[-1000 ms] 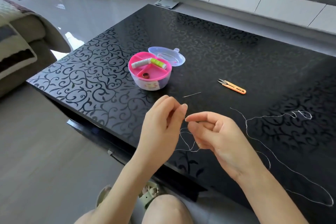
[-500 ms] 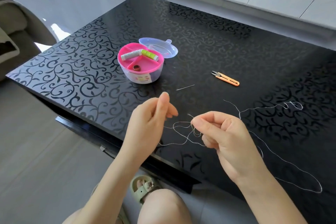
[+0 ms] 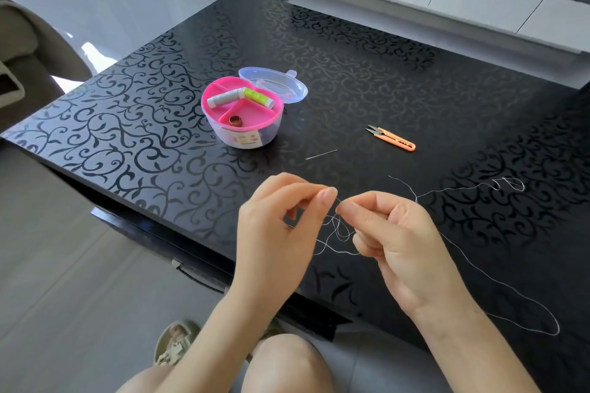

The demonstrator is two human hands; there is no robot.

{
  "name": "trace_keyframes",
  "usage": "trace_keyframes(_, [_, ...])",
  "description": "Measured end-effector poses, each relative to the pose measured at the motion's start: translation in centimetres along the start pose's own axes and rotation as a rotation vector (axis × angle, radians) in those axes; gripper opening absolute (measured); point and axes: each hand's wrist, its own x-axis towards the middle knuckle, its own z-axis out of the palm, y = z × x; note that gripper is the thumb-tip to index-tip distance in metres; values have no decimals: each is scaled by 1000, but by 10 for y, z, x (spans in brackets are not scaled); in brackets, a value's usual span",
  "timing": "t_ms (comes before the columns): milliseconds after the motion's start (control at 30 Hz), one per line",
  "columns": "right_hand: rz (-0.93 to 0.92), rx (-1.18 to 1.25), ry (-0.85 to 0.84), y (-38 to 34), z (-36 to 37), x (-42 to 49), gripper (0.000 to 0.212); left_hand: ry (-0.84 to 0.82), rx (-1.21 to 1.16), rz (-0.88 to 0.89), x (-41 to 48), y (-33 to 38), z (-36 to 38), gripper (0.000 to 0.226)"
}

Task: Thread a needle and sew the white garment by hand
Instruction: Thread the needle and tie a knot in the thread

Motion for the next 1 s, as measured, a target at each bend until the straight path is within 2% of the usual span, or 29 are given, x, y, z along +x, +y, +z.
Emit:
trace_keyframes(133, [-13, -4, 5, -1, 2, 1, 18, -61, -102, -42, -2, 1, 3, 10])
trace_keyframes(333, [-25, -44, -15, -3, 3, 0, 18, -150, -319, -215, 1, 2, 1, 11])
trace_keyframes(467, [-28, -110, -42, -3, 2, 0, 13, -155, -152, -122, 2, 1, 1, 18])
trace_keyframes(567, [-30, -137, -34, -3, -1, 0, 16, -151, -199, -199, 3, -2, 0, 20])
trace_keyframes(867, [-4, -75, -58, -7, -5, 0, 11, 53, 12, 10, 2, -4, -5, 26])
trace_keyframes(933, [-15, -83, -50, -7, -5, 0, 12, 52, 59, 72, 2, -2, -6, 28])
trace_keyframes(1000, [-36, -109, -51, -7, -4, 0, 14, -25, 87, 112, 3, 0, -5, 32])
